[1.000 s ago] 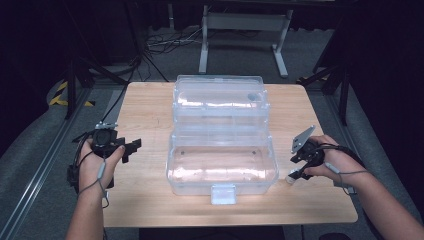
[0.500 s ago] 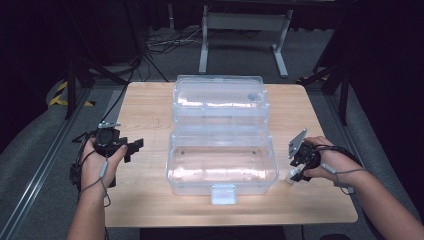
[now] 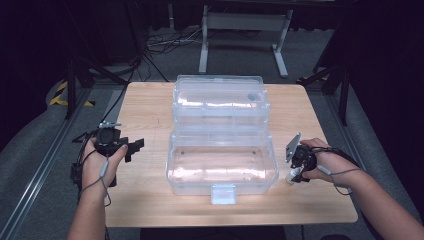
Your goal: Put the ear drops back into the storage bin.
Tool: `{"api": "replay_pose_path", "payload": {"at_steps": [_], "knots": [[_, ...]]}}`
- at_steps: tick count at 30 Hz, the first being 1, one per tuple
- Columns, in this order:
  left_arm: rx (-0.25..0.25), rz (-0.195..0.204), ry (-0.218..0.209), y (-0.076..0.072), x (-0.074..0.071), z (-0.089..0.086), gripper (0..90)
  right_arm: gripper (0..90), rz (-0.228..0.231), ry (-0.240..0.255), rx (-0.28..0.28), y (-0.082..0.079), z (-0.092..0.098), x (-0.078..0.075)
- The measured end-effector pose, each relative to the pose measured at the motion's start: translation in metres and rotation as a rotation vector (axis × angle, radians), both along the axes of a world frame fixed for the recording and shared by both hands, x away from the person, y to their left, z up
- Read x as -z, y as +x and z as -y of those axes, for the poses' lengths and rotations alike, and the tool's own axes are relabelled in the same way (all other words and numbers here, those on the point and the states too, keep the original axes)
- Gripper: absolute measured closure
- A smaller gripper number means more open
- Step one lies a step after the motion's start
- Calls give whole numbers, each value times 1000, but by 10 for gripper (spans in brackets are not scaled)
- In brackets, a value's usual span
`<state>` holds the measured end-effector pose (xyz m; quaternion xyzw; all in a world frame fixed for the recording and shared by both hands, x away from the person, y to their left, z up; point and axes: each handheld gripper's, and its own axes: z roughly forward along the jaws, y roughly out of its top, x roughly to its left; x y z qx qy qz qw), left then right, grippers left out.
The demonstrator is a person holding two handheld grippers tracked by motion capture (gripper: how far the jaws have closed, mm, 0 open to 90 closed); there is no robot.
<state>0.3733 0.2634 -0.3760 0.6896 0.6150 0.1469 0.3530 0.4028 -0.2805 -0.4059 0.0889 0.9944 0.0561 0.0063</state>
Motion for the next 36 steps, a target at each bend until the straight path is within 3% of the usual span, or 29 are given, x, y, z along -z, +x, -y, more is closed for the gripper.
{"api": "replay_pose_path", "payload": {"at_steps": [13,23,31,36], "knots": [[5,6,1,0,0,0,379,709,13,-9,5,0,-2,-14],[6,7,-3,0,0,0,379,715,21,-2,24,0,-2,-19],[9,1,-1,0,-1,1,380,715,22,-5,38,0,-4,-36],[11,7,-4,0,-1,1,381,715,-1,7,58,0,-5,-53]]}}
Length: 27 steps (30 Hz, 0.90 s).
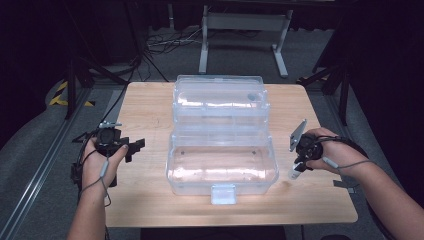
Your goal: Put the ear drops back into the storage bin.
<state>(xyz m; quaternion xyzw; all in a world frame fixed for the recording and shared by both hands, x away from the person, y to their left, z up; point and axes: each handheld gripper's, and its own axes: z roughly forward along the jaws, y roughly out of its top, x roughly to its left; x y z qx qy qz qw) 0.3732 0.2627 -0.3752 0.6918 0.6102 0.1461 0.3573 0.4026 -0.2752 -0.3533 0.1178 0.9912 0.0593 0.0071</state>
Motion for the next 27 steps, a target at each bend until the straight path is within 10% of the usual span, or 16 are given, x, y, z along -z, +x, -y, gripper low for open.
{"api": "replay_pose_path", "payload": {"at_steps": [27], "knots": [[13,4,-2,2,-2,4,385,716,61,-1,-16,-10,-25,-69]]}}
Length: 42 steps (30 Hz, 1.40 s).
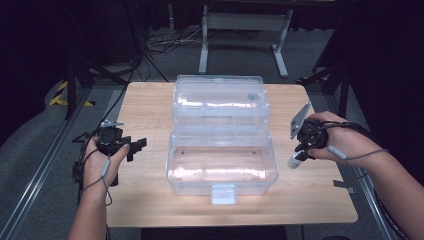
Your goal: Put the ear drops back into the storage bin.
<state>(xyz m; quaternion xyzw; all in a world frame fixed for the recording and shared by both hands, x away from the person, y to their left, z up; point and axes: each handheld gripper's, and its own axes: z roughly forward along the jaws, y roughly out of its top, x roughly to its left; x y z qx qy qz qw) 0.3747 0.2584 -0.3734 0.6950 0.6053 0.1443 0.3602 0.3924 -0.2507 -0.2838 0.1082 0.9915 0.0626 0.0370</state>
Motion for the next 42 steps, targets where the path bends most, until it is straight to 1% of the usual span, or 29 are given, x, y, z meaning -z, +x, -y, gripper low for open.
{"api": "replay_pose_path", "payload": {"at_steps": [6,7,11,12,13,17,20,21,26,30,36,42], "knots": [[1,-2,-3,1,1,0,385,716,6,22,-25,-4,-15,-7],[2,-6,-8,1,1,0,385,716,6,22,-25,-4,-15,-7],[0,-11,-5,2,2,0,386,716,7,35,-41,-6,-25,-11],[1,-10,-6,2,2,0,385,716,9,40,-48,-6,-30,-13],[0,-9,-5,2,2,0,385,716,9,40,-48,-6,-30,-13],[2,-12,-7,2,2,1,385,716,7,50,-65,-6,-42,-14],[3,-9,-7,2,3,0,385,716,3,53,-80,-6,-50,-12],[5,-11,-6,2,3,0,385,716,-1,51,-75,-6,-52,-12],[4,-13,-7,3,3,-1,385,716,-7,54,-93,-4,-63,-6],[4,-13,-8,3,4,0,385,716,-21,57,-100,-3,-71,4],[4,-13,-9,3,5,-1,385,716,-43,32,-110,-1,-79,21],[6,-18,-4,4,5,-1,385,716,-57,3,-115,0,-82,36]]}}
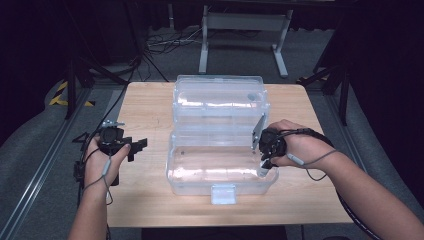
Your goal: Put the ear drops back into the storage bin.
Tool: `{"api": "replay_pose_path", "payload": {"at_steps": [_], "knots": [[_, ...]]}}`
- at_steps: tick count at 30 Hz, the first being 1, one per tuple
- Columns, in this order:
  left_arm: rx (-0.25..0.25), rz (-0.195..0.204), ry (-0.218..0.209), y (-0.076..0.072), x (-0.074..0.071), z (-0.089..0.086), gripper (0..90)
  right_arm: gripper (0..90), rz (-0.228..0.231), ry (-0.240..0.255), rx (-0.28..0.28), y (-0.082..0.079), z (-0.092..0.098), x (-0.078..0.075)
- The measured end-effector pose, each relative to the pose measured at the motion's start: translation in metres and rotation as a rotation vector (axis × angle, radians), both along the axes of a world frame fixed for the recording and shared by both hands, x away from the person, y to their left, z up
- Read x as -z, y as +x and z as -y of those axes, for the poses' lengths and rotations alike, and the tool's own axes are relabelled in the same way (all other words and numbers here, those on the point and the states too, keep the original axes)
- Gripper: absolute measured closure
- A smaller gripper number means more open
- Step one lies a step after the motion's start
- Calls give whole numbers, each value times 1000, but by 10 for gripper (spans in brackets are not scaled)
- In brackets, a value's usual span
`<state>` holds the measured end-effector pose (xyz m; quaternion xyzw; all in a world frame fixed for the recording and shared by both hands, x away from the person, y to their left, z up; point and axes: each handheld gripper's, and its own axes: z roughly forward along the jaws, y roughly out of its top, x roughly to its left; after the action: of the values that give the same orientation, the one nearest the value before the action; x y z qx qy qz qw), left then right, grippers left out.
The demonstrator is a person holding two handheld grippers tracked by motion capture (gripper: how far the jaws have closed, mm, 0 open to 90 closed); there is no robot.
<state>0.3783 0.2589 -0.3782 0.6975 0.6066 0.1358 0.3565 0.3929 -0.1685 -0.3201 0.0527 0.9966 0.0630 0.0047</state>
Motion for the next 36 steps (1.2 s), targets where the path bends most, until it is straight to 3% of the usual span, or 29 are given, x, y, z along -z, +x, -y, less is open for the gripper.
{"api": "replay_pose_path", "payload": {"at_steps": [21,36], "knots": [[3,-5,4,1,3,3,385,716,-24,-28,-2,2,1,42],[2,-8,4,2,3,2,385,715,-40,-57,-4,1,-2,57]]}}
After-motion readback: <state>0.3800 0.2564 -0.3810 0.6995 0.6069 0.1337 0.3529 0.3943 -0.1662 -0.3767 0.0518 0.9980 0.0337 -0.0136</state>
